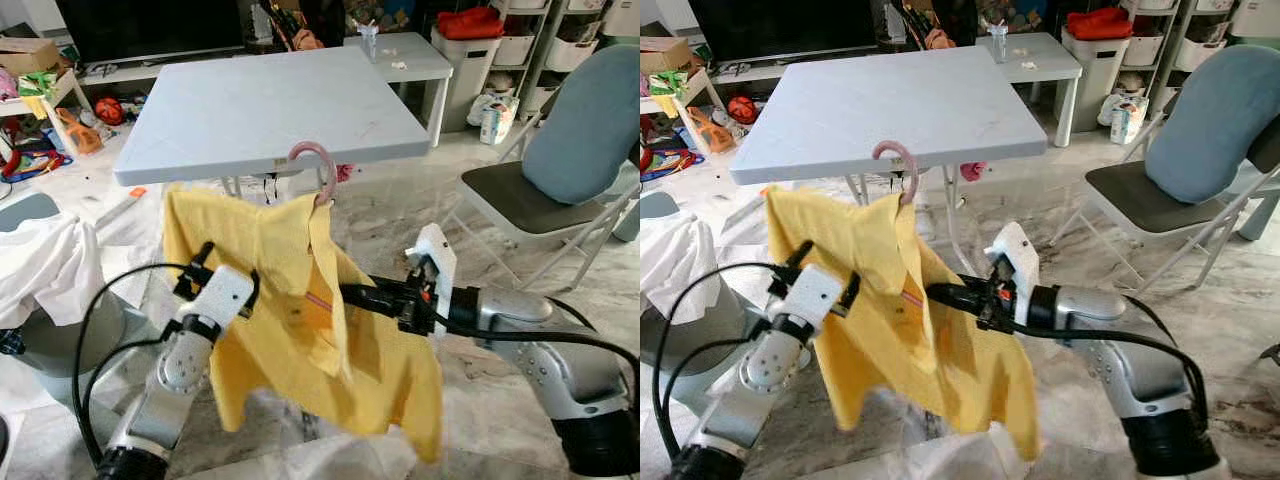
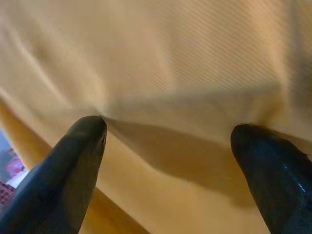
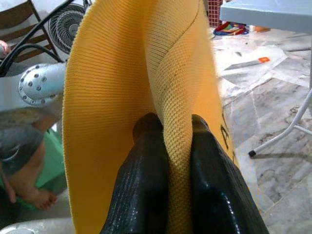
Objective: Hang hanger
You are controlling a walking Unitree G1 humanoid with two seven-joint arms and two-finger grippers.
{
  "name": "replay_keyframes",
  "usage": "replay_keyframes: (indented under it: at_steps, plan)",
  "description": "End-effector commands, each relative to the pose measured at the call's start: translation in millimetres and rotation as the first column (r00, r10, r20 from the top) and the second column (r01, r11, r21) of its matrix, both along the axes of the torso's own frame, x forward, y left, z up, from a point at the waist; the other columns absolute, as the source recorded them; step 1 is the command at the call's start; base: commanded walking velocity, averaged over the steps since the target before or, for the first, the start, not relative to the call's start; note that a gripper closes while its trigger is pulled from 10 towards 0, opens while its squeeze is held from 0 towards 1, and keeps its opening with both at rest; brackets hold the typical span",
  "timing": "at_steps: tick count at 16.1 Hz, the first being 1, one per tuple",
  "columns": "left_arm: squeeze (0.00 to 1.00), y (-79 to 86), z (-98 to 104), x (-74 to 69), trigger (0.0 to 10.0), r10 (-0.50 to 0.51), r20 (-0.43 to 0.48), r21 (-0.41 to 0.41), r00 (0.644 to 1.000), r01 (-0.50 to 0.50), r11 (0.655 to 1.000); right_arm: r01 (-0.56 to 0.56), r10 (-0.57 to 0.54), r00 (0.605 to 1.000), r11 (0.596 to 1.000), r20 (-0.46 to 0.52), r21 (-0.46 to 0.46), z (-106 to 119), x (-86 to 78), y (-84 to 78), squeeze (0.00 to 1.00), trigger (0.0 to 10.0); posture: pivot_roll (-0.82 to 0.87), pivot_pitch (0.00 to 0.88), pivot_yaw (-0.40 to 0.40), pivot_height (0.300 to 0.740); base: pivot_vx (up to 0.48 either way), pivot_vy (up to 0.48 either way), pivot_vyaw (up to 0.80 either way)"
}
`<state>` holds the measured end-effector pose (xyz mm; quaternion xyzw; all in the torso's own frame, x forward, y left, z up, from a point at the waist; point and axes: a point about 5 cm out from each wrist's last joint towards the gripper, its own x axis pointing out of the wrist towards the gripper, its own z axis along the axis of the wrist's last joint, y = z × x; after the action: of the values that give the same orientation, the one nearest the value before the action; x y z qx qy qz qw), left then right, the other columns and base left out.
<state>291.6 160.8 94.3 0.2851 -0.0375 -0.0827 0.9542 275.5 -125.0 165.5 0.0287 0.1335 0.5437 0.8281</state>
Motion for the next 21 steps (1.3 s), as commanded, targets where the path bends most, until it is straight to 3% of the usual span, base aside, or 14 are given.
replay_keyframes:
  at_steps: [1, 4, 5, 9, 12, 16, 18, 19, 21]
  plan:
    - [0.00, 9.4, 1, 2.3, 10.0, 0.035, 0.011, 0.022, 0.999, -0.035, 0.999, -0.055, 0.055, 0.998, 0.998, 0.036, 0.012, 9, -3.5, 3.5, 0.00, 10.0, -0.09, 0.000, 0.034, 0.740, 0.000, 0.000, 0.00]
    - [0.00, 18.8, 1, 2.9, 10.0, 0.061, 0.016, 0.035, 0.998, -0.061, 0.997, -0.052, 0.058, 0.997, 0.993, 0.059, -0.102, -1, -2.0, -5.0, 0.00, 10.0, -0.09, 0.000, 0.032, 0.740, 0.000, 0.000, 0.00]
    - [0.00, 24.9, 2, 3.5, 10.0, 0.083, 0.021, 0.051, 0.996, -0.084, 0.995, -0.066, 0.081, 0.994, 0.979, 0.068, -0.193, -10, -2.5, -11.6, 0.00, 10.0, -0.09, 0.000, 0.031, 0.740, 0.000, 0.000, 0.00]
    - [0.00, 42.5, 4, 4.9, 10.0, 0.148, 0.031, 0.061, 0.989, -0.150, 0.987, -0.052, 0.085, 0.993, 0.938, 0.081, -0.342, -20, 1.3, -36.0, 0.00, 10.0, -0.09, 0.000, 0.032, 0.740, 0.000, 0.000, 0.00]
    - [0.00, 44.6, 4, 4.5, 10.0, 0.154, 0.032, 0.064, 0.988, -0.156, 0.986, -0.008, 0.068, 0.991, 0.883, 0.113, -0.469, -28, 9.7, -64.1, 0.00, 10.0, -0.09, 0.000, 0.034, 0.740, 0.000, 0.000, 0.00]
    - [0.00, 45.9, 3, 2.9, 10.0, 0.162, 0.021, 0.046, 0.987, -0.162, 0.986, 0.042, 0.055, 0.990, 0.771, 0.132, -0.635, -33, 15.0, -116.1, 0.00, 10.0, -0.10, 0.000, 0.038, 0.740, 0.000, 0.000, 0.00]
    - [0.00, 42.2, 1, 3.8, 10.0, 0.157, 0.008, 0.024, 0.987, -0.158, 0.987, 0.070, 0.028, 0.988, 0.795, 0.150, -0.603, -27, 19.3, -116.2, 0.00, 10.0, -0.10, 0.000, 0.041, 0.740, 0.000, 0.000, 0.00]
    - [0.00, 28.9, 0, 4.9, 10.0, 0.110, -0.001, -0.010, 0.994, -0.110, 0.994, 0.093, -0.012, 0.986, 0.866, 0.164, -0.491, -17, 25.2, -100.4, 0.00, 10.0, -0.10, 0.000, 0.046, 0.740, 0.000, 0.000, 0.00]
    - [0.00, 8.8, 1, 4.2, 10.0, -0.006, -0.027, -0.080, 1.000, 0.004, 0.997, 0.146, -0.083, 0.978, 0.927, 0.191, -0.345, -7, 35.6, -80.9, 0.00, 10.0, -0.10, 0.000, 0.048, 0.740, 0.000, 0.000, 0.00]
